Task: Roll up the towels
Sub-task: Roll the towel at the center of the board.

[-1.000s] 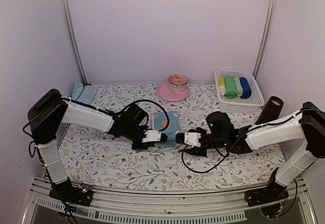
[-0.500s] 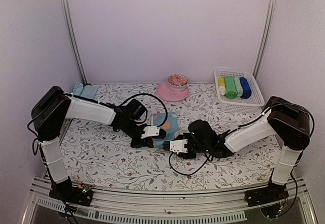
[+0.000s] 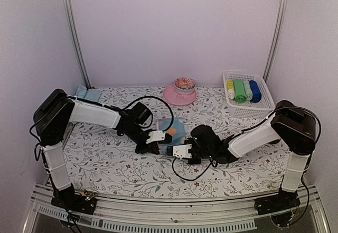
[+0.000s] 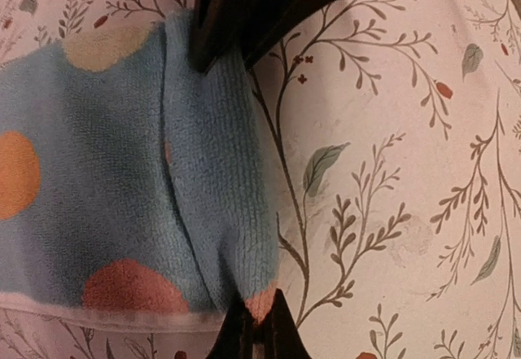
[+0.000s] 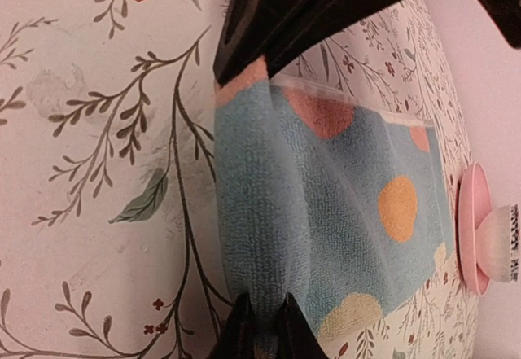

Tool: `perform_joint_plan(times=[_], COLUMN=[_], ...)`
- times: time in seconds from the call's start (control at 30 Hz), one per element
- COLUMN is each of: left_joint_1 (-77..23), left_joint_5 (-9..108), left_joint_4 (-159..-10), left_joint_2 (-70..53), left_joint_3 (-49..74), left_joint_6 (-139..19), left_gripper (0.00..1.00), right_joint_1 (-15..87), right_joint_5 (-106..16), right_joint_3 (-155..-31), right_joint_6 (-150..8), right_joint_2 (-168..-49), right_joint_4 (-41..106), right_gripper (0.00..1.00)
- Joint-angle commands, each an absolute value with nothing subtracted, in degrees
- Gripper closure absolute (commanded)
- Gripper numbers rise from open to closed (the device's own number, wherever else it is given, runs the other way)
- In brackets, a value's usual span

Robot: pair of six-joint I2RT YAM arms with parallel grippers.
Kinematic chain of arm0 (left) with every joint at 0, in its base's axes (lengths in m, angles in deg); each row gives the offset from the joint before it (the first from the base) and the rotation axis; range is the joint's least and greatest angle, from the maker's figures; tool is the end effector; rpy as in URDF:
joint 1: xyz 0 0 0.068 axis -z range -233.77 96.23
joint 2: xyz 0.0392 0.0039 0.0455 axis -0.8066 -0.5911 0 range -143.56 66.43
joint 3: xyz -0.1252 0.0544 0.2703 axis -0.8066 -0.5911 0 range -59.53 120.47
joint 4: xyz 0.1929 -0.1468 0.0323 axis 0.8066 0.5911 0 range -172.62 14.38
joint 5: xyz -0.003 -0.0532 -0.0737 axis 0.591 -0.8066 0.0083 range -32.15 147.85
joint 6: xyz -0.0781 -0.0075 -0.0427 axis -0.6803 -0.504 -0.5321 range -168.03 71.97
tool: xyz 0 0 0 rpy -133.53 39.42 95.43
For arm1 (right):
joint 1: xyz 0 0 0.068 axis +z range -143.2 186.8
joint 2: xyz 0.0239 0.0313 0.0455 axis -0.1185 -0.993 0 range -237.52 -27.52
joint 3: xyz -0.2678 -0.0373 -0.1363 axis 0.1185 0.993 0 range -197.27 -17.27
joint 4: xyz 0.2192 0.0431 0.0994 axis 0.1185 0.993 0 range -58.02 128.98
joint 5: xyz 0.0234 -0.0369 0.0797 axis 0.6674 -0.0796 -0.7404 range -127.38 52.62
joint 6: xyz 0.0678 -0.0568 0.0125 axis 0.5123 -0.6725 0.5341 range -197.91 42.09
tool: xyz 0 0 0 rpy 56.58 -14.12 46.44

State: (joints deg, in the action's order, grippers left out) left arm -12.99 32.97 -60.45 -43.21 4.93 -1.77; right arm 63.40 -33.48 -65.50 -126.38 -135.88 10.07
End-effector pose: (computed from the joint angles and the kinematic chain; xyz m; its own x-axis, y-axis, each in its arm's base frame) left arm 0.2644 -0.2722 0.1376 0.0335 0.8366 -0.5468 0.9994 -0.0337 0.0097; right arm 0.2238 0.3296 0.1316 0.3757 -0.7869 -0.4895 -0.7877 0.0071 -0.6160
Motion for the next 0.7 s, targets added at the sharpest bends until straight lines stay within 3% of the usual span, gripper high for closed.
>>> perform_joint_plan(times=[0.0, 0.17, 0.43, 0.67], left_joint_1=[-13.77, -14.42, -15.91, -16.41], left_joint_5=[32.40, 32.65, 34.83, 36.87], left_joint_4=[-56.57, -58.16, -67.87, -78.54], left_joint_2=[-43.98, -40.15, -31.34, -23.56], left_joint_3=[4.06, 1.66, -5.89, -14.37], left_joint_6=[-1.51, -1.55, -4.08, -3.57], left_gripper=[1.00, 0.97, 0.58, 0.49], right_joint_1=[63.75, 63.09, 59.98, 55.97], right_joint_5=[-33.93, -39.83, -51.50, -61.37], right_joint_3=[-69.30, -70.79, -75.38, -81.59], right_joint_6=[-123.20, -119.05, -113.68, -108.67], right_joint_2=[-137.19, -135.01, -134.35, -137.57], right_joint_4=[15.88, 21.62, 31.40, 39.66], right_gripper=[0.95, 0.97, 0.97, 0.98])
